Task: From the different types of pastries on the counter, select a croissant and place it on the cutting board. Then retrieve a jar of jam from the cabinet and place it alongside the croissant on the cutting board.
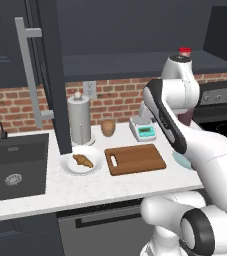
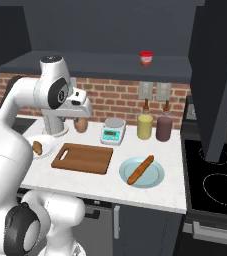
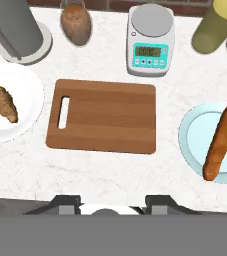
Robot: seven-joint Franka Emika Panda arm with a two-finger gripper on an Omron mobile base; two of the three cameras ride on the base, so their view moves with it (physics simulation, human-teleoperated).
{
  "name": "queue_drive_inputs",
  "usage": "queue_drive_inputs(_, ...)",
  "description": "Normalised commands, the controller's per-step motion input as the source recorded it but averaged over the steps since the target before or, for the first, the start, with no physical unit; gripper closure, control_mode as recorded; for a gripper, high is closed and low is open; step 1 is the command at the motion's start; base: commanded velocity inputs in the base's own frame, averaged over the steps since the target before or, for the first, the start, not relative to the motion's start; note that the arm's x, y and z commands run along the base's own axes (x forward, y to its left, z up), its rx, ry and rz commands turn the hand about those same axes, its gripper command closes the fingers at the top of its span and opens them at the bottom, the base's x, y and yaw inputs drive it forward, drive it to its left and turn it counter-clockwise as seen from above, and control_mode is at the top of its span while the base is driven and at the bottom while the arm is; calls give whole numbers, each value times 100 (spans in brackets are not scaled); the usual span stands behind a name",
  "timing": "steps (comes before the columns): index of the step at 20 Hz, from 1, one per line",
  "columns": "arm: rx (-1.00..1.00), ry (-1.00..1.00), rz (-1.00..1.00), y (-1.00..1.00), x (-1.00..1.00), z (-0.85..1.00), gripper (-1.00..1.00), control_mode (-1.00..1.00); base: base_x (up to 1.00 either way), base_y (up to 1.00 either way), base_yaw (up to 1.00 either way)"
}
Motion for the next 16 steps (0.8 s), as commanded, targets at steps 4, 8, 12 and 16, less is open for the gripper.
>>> queue_drive_inputs(4, 0, -2, 0, 0, -17, 0, -100, -100, 0, 0, 0)
queue_drive_inputs(8, -12, -13, 0, 74, -81, -43, -100, -100, 0, 0, 0)
queue_drive_inputs(12, -3, -1, 8, 100, -78, -75, -100, -100, 0, 0, 0)
queue_drive_inputs(16, -1, 7, 17, 34, -14, -32, -100, -100, 0, 0, 0)
